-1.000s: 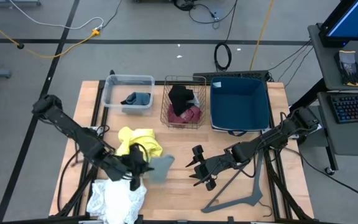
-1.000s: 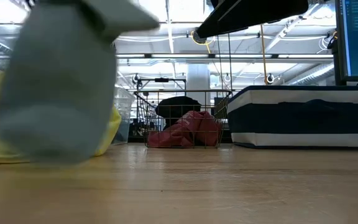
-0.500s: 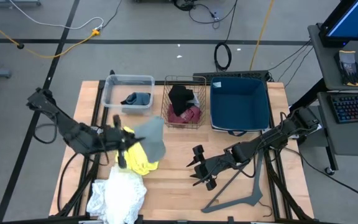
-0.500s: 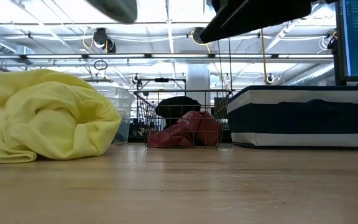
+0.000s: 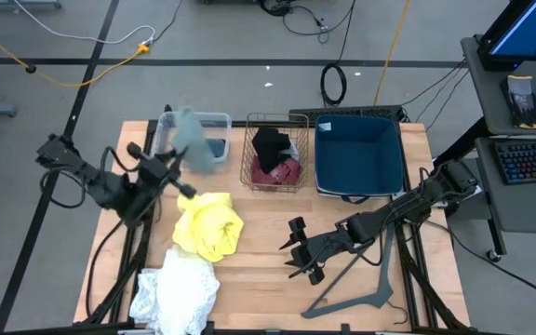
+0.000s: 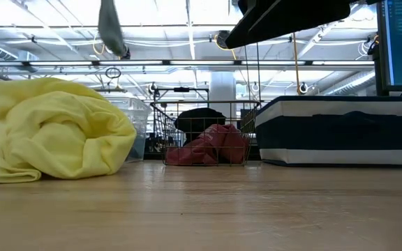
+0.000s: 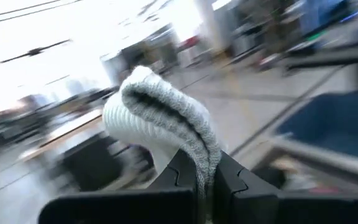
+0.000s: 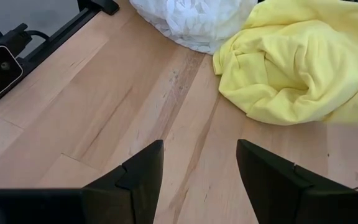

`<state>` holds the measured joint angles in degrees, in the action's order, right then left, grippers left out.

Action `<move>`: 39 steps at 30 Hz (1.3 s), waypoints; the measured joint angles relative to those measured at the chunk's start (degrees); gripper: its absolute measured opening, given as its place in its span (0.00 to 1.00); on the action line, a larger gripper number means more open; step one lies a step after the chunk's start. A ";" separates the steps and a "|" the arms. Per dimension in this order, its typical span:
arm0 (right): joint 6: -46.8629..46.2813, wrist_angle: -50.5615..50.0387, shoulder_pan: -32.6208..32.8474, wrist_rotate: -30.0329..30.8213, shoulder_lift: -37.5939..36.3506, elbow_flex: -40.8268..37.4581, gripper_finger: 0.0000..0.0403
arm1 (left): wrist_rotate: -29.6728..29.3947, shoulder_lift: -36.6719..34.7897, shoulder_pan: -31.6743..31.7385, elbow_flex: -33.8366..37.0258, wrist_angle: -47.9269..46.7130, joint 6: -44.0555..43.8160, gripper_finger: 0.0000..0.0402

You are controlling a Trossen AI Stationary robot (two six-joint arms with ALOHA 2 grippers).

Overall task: Pick & Place Cloths
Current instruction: Put the gray sock into the transparent bin

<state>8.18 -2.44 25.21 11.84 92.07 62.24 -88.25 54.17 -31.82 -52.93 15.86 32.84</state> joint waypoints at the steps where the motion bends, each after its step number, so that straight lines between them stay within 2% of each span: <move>1: -0.02 0.02 -0.02 0.02 0.00 0.00 0.49 | -1.51 0.00 1.17 0.00 0.40 1.21 0.01; 6: 0.00 0.01 -0.02 0.02 0.00 0.00 0.49 | -1.77 0.04 7.19 0.00 1.10 6.06 0.01; 12: -0.02 0.00 -0.02 0.02 0.00 0.00 0.49 | -1.83 0.02 14.39 0.00 0.73 7.33 0.01; 23: -0.02 -0.02 -0.02 0.02 0.00 0.00 0.49 | -1.81 0.02 22.43 0.00 -1.97 7.38 0.01; 30: -0.02 -0.02 -0.02 0.00 0.00 -0.04 0.49 | -1.24 0.02 29.02 0.00 -10.73 0.80 0.01; 35: -0.02 -0.02 -0.02 0.02 0.00 -0.04 0.49 | 2.21 0.04 33.02 0.02 -19.68 -6.38 0.01; 39: -0.02 -0.02 -0.02 0.00 0.00 -0.04 0.49 | 7.38 0.04 37.01 0.02 -29.86 -15.90 0.01</move>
<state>8.16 -2.46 25.19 11.84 92.07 62.19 -80.87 54.22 5.19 -52.90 -14.00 16.95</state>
